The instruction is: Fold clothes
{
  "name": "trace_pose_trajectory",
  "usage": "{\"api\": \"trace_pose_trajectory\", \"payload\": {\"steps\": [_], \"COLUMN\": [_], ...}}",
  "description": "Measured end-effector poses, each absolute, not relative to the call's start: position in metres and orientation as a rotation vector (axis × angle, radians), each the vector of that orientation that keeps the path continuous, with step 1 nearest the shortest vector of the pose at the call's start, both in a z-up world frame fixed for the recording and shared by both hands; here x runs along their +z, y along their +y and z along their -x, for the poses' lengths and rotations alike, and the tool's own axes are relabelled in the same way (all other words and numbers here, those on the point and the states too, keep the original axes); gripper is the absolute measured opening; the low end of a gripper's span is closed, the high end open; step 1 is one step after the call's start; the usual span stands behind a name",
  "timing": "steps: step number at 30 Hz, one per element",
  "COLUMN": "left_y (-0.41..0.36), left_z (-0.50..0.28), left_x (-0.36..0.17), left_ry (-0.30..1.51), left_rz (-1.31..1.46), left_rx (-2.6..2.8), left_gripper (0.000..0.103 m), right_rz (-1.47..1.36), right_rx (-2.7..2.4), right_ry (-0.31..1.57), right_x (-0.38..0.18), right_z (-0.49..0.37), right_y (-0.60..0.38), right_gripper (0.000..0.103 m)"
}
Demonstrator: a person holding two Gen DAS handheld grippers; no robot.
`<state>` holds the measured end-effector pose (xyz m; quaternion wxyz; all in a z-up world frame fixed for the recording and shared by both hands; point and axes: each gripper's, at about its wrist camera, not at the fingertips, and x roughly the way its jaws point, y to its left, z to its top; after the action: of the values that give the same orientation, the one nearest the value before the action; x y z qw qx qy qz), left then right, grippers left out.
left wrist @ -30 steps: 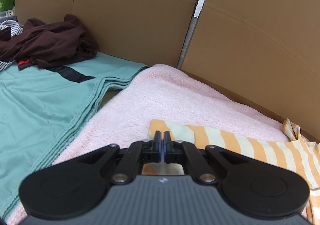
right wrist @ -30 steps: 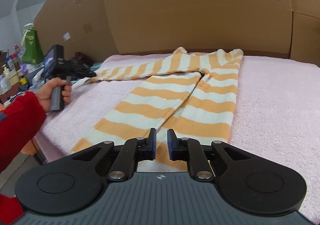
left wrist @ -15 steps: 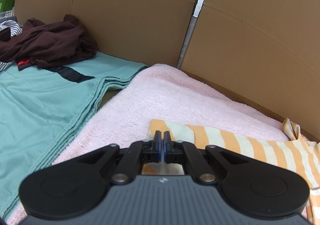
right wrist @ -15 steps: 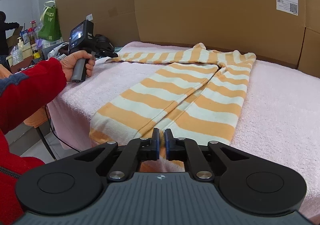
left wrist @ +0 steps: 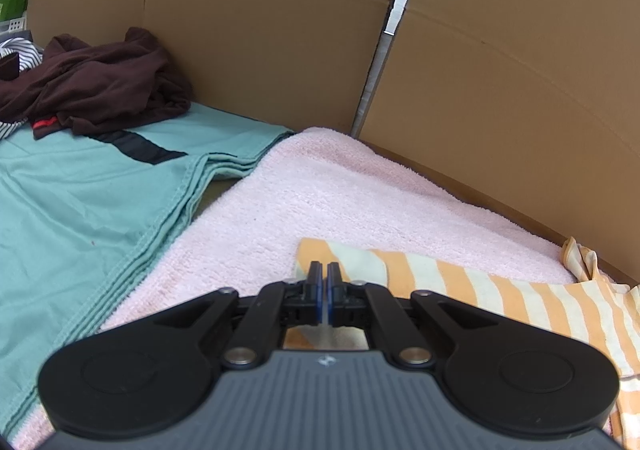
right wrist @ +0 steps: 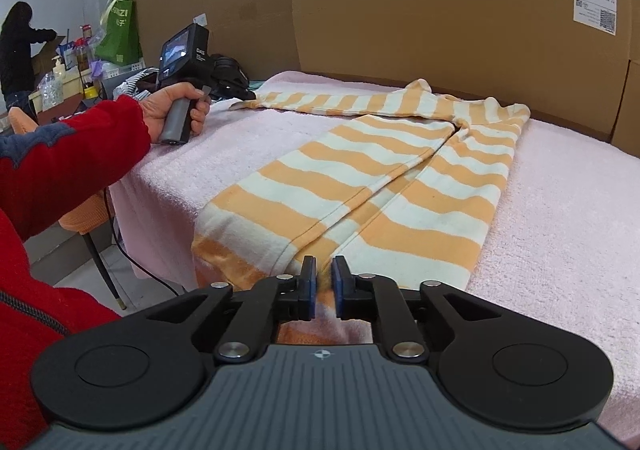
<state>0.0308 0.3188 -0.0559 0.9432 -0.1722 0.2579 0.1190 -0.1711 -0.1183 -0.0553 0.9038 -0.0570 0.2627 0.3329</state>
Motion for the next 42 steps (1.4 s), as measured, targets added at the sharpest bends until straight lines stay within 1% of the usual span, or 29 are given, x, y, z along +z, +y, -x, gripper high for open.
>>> {"api": "trace_pose_trajectory", "payload": {"steps": [1,5,8,9,17,22,29,37,41,42], "left_y": [0.319,0.316,0.314,0.313,0.318,0.333,0.33,0.298,0.288,0.284], "left_z": [-0.031,-0.033,-0.035,-0.034,-0.038,-0.04,-0.039,-0.054,-0.06,-0.062], "left_x": [-0.056,-0.055,-0.054,-0.053,-0.034,-0.022,-0.006,0.02,0.032,0.036], "left_ry": [0.528,0.537,0.544,0.547,0.515,0.504,0.466,0.437,0.438,0.44], "left_rz": [0.348,0.325,0.308,0.3,0.34,0.419,0.54,0.525,0.516,0.502], "left_rx": [0.24,0.235,0.233,0.229,0.167,0.132,0.011,-0.092,-0.129,-0.138], "left_gripper": [0.0,0.0,0.0,0.0,0.0,0.0,0.0,0.0,0.0,0.0], "right_rz": [0.099,-0.08,-0.068,-0.073,-0.12,-0.082,-0.051,0.065,0.156,0.179], "right_rx": [0.693,0.708,0.638,0.634,0.583,0.568,0.553,0.542,0.573,0.581], "right_ry": [0.541,0.529,0.564,0.571,0.522,0.492,0.483,0.477,0.413,0.394], "right_x": [-0.053,-0.047,-0.055,-0.058,-0.048,-0.042,-0.037,-0.021,-0.013,-0.011], "right_z": [0.17,0.155,0.144,0.141,0.128,0.122,0.103,0.063,0.047,0.043], "right_y": [-0.12,-0.133,-0.131,-0.132,-0.144,-0.143,-0.137,-0.114,-0.075,-0.065], "right_gripper": [0.02,0.02,0.018,0.016,0.019,0.019,0.019,0.019,0.02,0.022]}}
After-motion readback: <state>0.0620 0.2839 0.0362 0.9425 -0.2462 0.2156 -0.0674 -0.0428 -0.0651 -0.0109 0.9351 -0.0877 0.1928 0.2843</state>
